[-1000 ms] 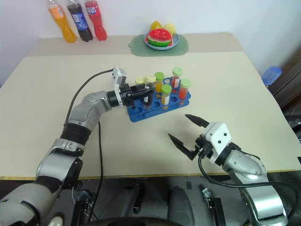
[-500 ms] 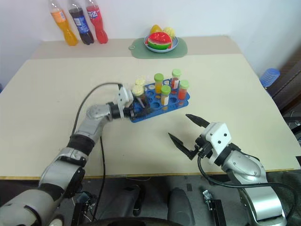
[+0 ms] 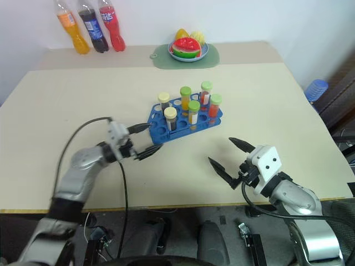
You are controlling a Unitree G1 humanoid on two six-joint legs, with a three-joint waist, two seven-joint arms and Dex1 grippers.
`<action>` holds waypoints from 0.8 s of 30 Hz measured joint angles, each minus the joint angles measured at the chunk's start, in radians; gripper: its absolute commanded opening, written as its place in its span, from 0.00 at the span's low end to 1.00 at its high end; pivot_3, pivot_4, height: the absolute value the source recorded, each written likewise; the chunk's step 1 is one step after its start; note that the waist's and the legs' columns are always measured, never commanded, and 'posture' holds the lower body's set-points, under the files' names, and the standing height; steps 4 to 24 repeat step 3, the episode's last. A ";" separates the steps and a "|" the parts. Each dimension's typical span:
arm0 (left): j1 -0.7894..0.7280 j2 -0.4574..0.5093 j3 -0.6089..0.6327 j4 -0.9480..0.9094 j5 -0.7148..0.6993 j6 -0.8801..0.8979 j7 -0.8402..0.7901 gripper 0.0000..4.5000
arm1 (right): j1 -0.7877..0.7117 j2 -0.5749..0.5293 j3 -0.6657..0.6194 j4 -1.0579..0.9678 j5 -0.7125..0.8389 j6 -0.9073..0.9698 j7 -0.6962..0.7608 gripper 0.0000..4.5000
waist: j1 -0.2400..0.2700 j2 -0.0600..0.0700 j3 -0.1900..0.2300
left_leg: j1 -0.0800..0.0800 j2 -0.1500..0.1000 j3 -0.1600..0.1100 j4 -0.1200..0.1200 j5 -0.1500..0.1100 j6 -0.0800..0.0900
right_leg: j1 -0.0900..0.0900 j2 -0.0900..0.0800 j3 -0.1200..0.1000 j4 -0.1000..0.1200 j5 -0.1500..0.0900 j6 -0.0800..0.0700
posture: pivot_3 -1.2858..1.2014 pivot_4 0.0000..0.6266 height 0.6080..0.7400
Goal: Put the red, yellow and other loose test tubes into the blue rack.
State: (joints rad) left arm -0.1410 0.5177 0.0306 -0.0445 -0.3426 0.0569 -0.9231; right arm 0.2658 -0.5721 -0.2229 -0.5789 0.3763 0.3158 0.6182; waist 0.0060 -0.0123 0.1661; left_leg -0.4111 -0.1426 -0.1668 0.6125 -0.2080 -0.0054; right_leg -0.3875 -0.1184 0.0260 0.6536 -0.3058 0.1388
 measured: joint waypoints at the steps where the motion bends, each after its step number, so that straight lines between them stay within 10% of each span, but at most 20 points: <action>1: 0.047 0.035 0.033 -0.030 -0.021 0.034 0.000 0.99 | 0.013 0.000 -0.017 0.017 0.001 -0.001 0.001 1.00 | 0.003 0.000 0.000 | 0.000 0.000 0.000 0.000 0.000 0.000 | 0.000 0.000 0.000 0.000 0.000 0.000 | 0.52 0.24 1.00; 24: 0.103 0.064 0.071 -0.070 -0.048 0.069 -0.001 0.99 | 0.019 0.001 -0.032 0.035 0.001 -0.004 0.008 1.00 | 0.012 0.001 0.001 | 0.000 0.000 0.000 0.001 0.000 0.000 | 0.001 0.000 0.000 0.000 0.000 0.000 | 0.52 0.24 1.00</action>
